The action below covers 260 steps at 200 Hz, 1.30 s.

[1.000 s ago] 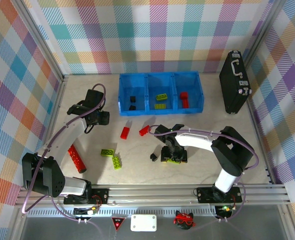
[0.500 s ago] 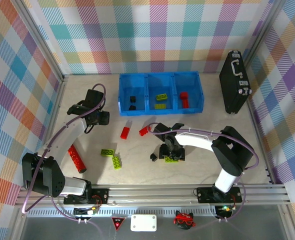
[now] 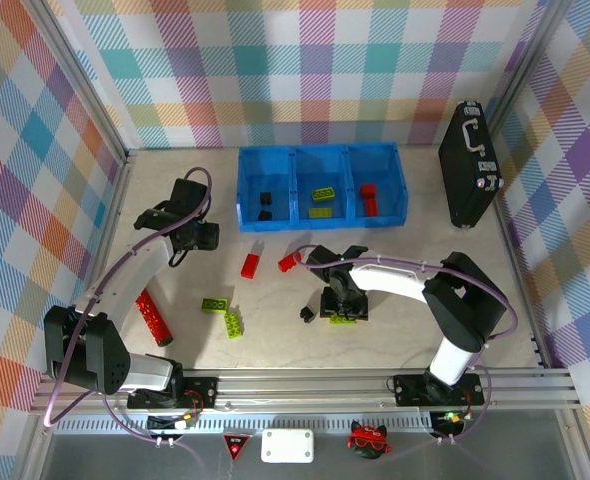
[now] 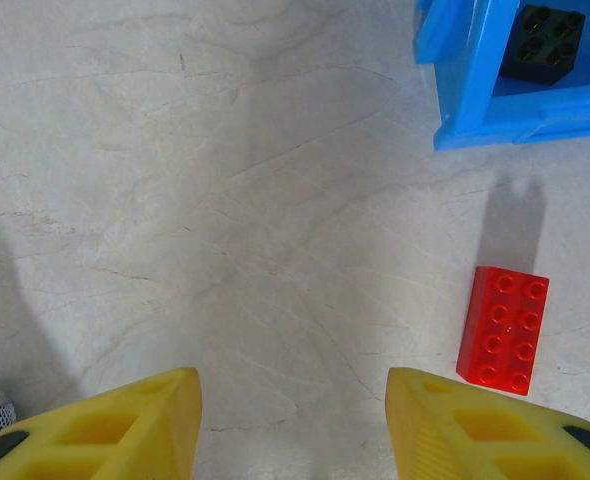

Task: Sort the legos into containers by color
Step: Pick up the lego from the bottom-center of the table, then place the lego in the container.

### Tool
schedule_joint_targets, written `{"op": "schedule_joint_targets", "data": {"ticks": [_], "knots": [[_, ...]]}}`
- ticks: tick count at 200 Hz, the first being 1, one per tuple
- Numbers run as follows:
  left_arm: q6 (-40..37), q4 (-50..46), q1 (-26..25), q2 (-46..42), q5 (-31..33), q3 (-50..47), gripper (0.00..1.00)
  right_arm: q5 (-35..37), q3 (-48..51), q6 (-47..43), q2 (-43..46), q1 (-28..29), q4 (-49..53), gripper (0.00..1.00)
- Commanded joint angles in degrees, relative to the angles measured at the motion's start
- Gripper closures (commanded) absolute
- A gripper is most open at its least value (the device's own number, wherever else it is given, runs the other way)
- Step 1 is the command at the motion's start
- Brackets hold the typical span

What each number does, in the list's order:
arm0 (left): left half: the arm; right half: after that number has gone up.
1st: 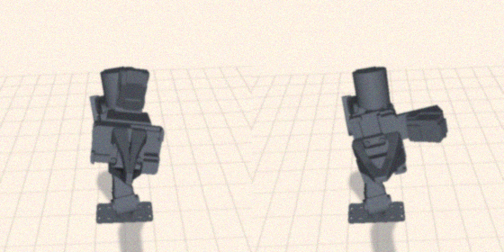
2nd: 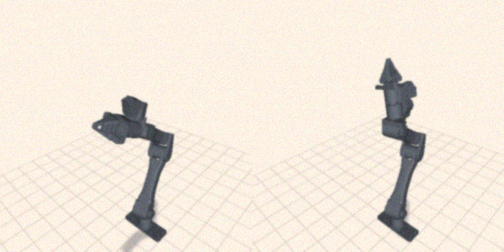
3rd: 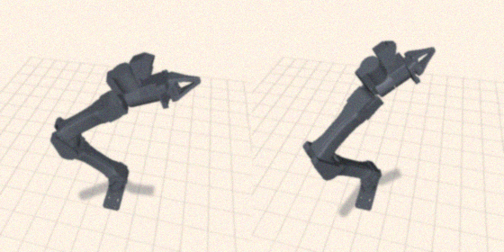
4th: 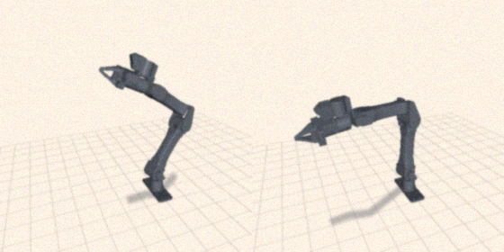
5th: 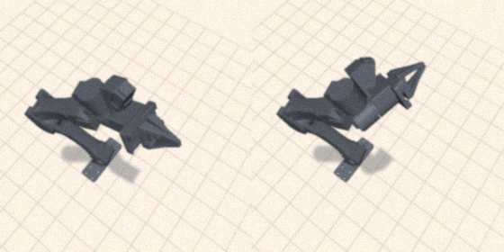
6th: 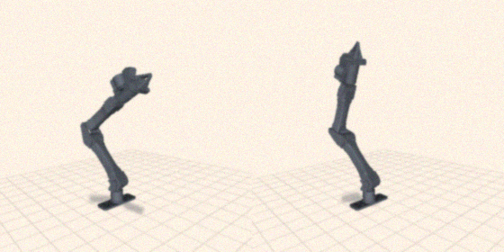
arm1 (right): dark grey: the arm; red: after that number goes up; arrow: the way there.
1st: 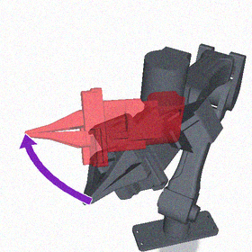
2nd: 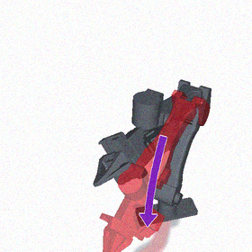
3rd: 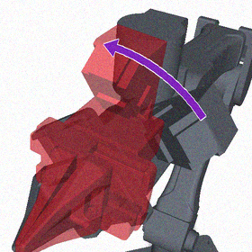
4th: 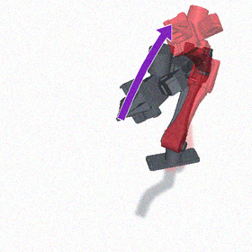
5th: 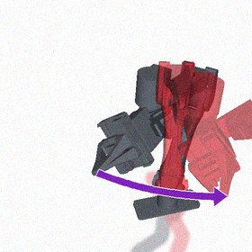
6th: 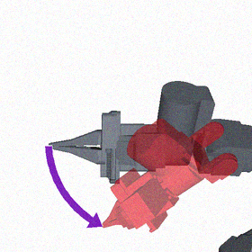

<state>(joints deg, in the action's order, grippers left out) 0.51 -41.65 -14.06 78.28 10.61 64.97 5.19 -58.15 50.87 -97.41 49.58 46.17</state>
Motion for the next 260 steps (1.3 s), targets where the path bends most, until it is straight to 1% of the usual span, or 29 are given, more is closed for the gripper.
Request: {"op": "schedule_joint_targets", "data": {"ticks": [1,47,95,144,188,260], "knots": [[-0.8,0.0,0.7,0.5,0.5,-0.4,0.49,2.2,-2.6,-1.0,2.3,0.4,3.2,0.34],[-0.8,0.1,0.7,0.0,0.2,-0.4,0.49,4.3,-8.9,-4.8,2.2,-0.4,6.5,0.34],[-0.9,0.2,0.7,-0.3,-0.2,-0.4,0.49,4.8,-18.1,-11.0,0.1,-4.2,6.8,0.34],[-0.9,0.2,0.7,-0.5,-0.4,-0.4,0.49,3.9,-31.5,-17.6,-6.5,-9.7,7.3,0.34],[-0.9,0.2,0.7,-0.6,-0.5,-0.4,0.49,2.5,-44.0,-22.4,-14.5,-14.0,8.7,0.34],[-0.8,0.2,0.7,-0.7,-0.8,-0.4,0.49,-1.1,-62.8,-25.4,-29.3,-20.0,11.7,0.35]]}}
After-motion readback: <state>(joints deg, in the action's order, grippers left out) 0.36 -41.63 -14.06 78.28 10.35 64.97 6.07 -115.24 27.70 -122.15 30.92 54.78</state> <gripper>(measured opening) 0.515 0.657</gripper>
